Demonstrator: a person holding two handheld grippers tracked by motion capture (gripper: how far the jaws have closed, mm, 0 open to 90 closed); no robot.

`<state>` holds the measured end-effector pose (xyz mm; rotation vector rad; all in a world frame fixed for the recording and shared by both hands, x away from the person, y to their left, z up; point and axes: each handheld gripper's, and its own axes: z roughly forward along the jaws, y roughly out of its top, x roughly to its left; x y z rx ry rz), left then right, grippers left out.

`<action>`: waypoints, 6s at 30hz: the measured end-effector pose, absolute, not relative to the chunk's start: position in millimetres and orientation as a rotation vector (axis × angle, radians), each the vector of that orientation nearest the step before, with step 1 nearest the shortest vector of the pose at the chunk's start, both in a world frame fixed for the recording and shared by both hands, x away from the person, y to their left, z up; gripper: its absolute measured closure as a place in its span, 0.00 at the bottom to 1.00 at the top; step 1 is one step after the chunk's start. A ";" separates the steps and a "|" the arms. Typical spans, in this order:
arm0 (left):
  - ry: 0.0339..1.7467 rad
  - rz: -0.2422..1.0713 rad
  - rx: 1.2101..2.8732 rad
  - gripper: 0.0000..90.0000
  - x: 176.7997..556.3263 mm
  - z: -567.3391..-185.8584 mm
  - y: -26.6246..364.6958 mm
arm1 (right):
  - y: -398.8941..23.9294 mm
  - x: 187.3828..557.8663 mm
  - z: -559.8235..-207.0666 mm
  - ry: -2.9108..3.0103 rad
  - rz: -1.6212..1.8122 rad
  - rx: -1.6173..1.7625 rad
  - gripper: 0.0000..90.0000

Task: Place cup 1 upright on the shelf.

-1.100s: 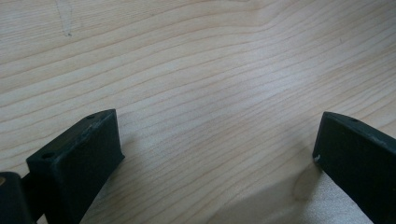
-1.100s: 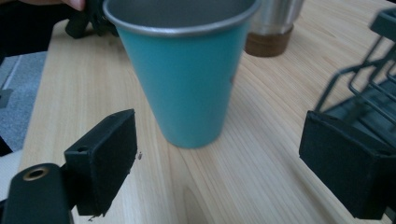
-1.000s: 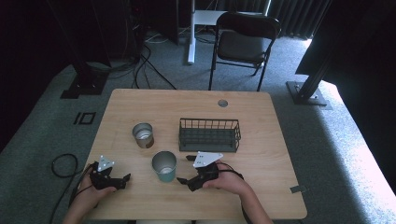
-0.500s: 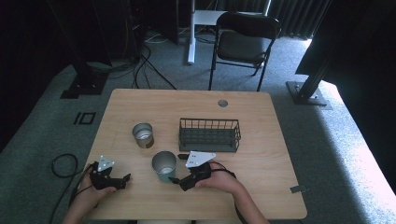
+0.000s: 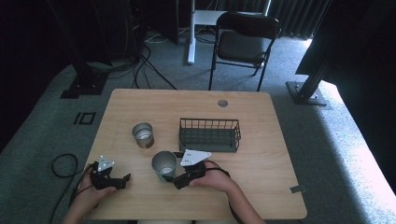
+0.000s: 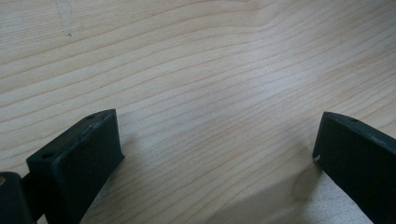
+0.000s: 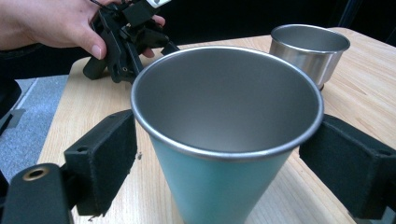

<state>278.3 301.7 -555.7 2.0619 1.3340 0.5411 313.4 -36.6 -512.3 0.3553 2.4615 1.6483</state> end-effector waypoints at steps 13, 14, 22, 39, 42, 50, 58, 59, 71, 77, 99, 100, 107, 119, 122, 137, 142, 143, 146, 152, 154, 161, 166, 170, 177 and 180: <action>1.334 0.541 2.062 0.02 278.3 -555.7 301.7 | -26.3 316.9 -516.1 2.426 1.695 0.364 0.12; 1.334 0.541 2.062 0.02 278.3 -555.7 301.7 | -25.5 317.1 -516.3 2.423 1.700 0.362 0.12; 1.333 0.541 2.062 0.02 278.3 -555.8 301.7 | -20.7 317.5 -518.3 2.418 1.717 0.351 0.12; 1.334 0.541 2.062 0.02 278.3 -555.8 301.7 | -8.0 314.4 -517.8 2.413 1.714 0.346 0.14; 1.334 0.541 2.061 0.02 278.3 -555.8 301.7 | -11.0 316.0 -514.7 2.390 1.736 0.378 0.14; 1.334 0.541 2.063 0.02 278.3 -555.8 301.7 | -18.6 317.9 -500.9 2.359 1.744 0.411 0.14; 1.334 0.542 2.059 0.02 278.3 -555.9 301.6 | -25.1 320.3 -483.7 2.324 1.768 0.429 0.14; 1.335 0.541 2.060 0.02 278.3 -555.8 301.6 | -25.7 320.3 -481.0 2.320 1.767 0.422 0.14; 1.333 0.542 2.062 0.02 278.3 -555.8 301.8 | -41.4 326.9 -445.7 2.216 1.797 0.465 0.14; 1.333 0.542 2.062 0.02 278.3 -555.8 301.7 | -53.5 332.0 -429.3 2.157 1.814 0.488 0.14; 1.334 0.542 2.061 0.02 278.3 -555.8 301.7 | -109.0 360.5 -403.8 1.954 1.710 0.684 0.14; 1.334 0.542 2.061 0.02 278.3 -555.8 301.7 | -112.2 362.5 -403.9 1.930 1.697 0.708 0.14; 1.333 0.542 2.062 0.02 278.4 -555.8 301.7 | -126.3 373.0 -406.6 1.857 1.615 0.798 0.14; 1.333 0.541 2.063 0.02 278.3 -555.7 301.7 | -152.0 389.2 -421.4 1.739 1.466 0.969 0.14; 1.333 0.542 2.062 0.02 278.3 -555.8 301.7 | -157.0 391.8 -427.1 1.712 1.445 1.007 0.14; 1.334 0.542 2.062 0.02 278.3 -555.7 301.7 | -168.3 396.0 -457.9 1.678 1.343 1.107 0.14; 1.334 0.541 2.061 0.02 278.3 -555.8 301.7 | -166.9 396.8 -466.3 1.679 1.335 1.116 0.14; 1.334 0.541 2.061 0.02 278.3 -555.8 301.6 | -166.5 396.9 -467.7 1.676 1.335 1.121 0.14; 1.334 0.542 2.061 0.02 278.3 -555.8 301.7 | -166.3 397.6 -471.4 1.668 1.334 1.124 0.14; 1.334 0.541 2.062 0.02 278.3 -555.8 301.7 | -166.3 397.4 -479.0 1.666 1.337 1.133 0.14; 1.334 0.541 2.062 0.02 278.3 -555.8 301.7 | -166.2 396.7 -481.8 1.663 1.339 1.130 0.14; 1.334 0.541 2.061 0.02 278.3 -555.8 301.7 | -168.1 390.2 -485.0 1.647 1.342 1.122 0.14; 1.335 0.541 2.061 0.02 278.3 -555.8 301.6 | -169.4 384.0 -488.1 1.636 1.345 1.117 0.14; 1.334 0.541 2.062 0.02 278.3 -555.8 301.7 | -171.3 382.1 -490.0 1.633 1.356 1.115 0.14; 1.334 0.541 2.061 0.02 278.3 -555.8 301.7 | -174.9 380.5 -490.4 1.669 1.356 1.100 0.13; 1.334 0.541 2.062 0.02 278.3 -555.8 301.7 | -176.4 378.6 -489.8 1.680 1.369 1.117 0.12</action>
